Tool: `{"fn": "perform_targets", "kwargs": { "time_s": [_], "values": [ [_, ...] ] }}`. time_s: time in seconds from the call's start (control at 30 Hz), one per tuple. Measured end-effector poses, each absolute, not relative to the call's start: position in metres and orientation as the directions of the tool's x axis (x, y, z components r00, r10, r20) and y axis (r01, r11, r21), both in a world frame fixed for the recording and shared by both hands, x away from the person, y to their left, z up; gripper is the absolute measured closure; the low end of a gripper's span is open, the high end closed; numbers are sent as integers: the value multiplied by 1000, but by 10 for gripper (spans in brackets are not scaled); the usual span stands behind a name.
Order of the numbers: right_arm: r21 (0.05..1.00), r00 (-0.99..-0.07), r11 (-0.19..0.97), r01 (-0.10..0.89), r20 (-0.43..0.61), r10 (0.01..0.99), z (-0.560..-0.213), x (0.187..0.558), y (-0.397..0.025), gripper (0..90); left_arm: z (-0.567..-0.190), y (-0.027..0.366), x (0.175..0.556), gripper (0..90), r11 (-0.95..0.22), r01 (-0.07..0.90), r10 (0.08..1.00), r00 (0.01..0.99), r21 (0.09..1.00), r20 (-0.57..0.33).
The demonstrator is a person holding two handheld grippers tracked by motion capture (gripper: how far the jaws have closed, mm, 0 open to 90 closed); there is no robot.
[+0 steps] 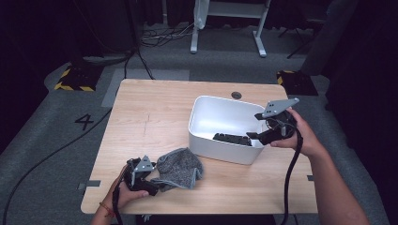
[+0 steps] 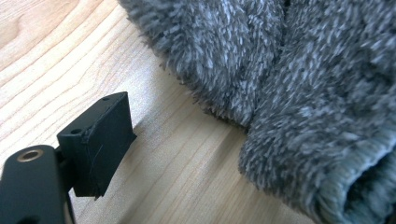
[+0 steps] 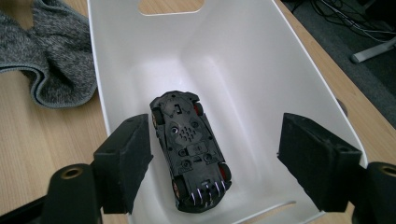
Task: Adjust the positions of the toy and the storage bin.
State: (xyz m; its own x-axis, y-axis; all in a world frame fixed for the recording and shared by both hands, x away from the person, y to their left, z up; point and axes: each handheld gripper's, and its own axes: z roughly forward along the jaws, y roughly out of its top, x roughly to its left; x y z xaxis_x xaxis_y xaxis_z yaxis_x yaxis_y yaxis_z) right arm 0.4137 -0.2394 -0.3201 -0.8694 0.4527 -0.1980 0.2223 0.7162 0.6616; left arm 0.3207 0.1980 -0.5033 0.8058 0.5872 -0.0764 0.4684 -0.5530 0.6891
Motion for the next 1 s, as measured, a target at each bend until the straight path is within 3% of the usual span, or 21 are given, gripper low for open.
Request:
{"fn": "perform_targets", "kwargs": {
  "time_s": [1.0],
  "values": [
    [721,-797,643,258,-217,563,-349,365,-305,219,-503,198,321,151,-554,467,587,806,689,-74]
  ]
}}
